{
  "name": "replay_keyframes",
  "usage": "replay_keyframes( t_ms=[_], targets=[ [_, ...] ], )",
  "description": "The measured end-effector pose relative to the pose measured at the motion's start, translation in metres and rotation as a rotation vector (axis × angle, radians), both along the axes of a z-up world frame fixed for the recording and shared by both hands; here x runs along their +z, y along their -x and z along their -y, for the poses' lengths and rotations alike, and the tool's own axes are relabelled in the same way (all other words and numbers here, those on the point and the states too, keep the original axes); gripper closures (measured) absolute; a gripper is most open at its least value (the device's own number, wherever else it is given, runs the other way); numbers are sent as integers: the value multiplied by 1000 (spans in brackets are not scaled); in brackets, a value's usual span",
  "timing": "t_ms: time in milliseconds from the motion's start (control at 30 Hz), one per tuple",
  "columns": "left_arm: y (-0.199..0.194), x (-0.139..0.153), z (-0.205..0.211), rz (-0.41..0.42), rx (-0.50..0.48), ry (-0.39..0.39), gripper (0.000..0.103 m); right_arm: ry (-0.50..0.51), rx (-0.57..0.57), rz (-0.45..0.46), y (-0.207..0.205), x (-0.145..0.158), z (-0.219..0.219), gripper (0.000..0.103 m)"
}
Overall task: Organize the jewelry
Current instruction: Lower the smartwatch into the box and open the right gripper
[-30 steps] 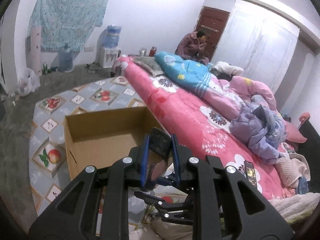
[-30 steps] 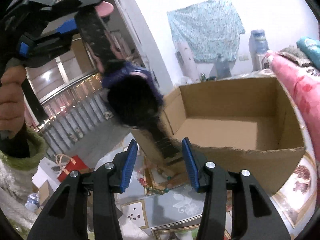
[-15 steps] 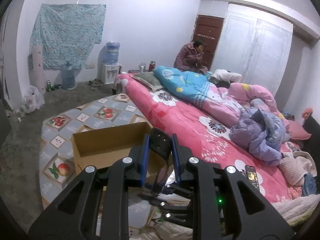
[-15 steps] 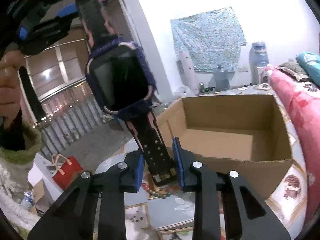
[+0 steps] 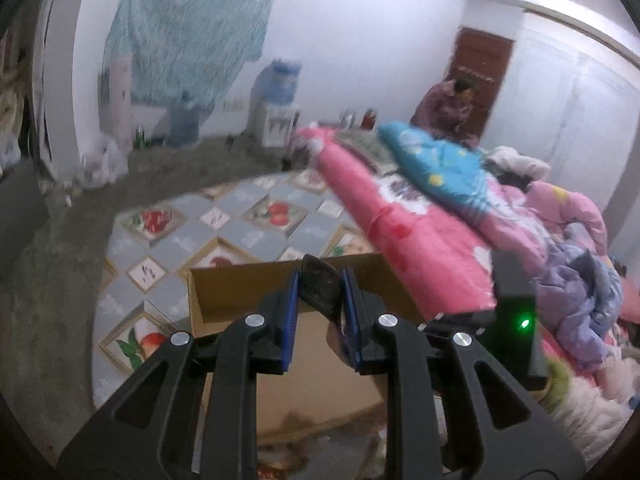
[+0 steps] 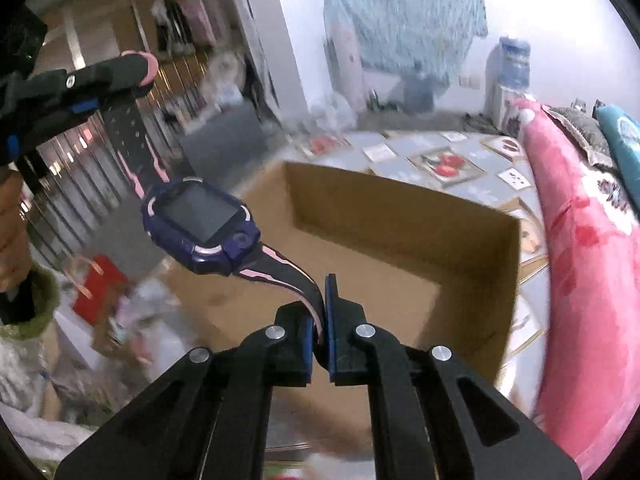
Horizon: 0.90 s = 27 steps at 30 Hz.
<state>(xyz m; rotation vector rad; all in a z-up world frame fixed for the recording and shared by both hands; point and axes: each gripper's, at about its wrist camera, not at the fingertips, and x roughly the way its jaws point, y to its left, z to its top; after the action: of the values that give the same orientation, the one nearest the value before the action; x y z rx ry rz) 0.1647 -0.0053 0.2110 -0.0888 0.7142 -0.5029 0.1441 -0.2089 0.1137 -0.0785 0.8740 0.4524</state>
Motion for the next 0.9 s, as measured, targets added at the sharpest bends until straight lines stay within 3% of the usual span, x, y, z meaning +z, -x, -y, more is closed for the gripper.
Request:
replay_keyframes(
  t_ms=[167,267,433,467,600,667,733,900],
  targets=[
    [-65,-54,6,-109,41,-80,83,219,4,-81,-59,-27,-16,98],
    [-100,-88,15,-168,71,-173,82,331,19,-129,-90,-49,-27,98],
    [-128,-123,28,-222,109,-312,68,481,49,-257,-125,-86,-40,96],
    [-131,-127,29,-230,100,-317,67,488,50,-271,-126,-89,-41,89],
    [-129,-129,30,-220,109,-313,61,508,43,-311,-129,-95,-41,84],
    [-125,-124,28,-204,120,-307,58,495,33,-310,-128,-92,-38,67],
    [-117,-115,22,-174,128,-283,50,472,22,-308,-124,-85,-33,59],
    [-85,-81,3,-65,163,-267,36,422,-5,-262,-115,-62,-25,58]
  ],
)
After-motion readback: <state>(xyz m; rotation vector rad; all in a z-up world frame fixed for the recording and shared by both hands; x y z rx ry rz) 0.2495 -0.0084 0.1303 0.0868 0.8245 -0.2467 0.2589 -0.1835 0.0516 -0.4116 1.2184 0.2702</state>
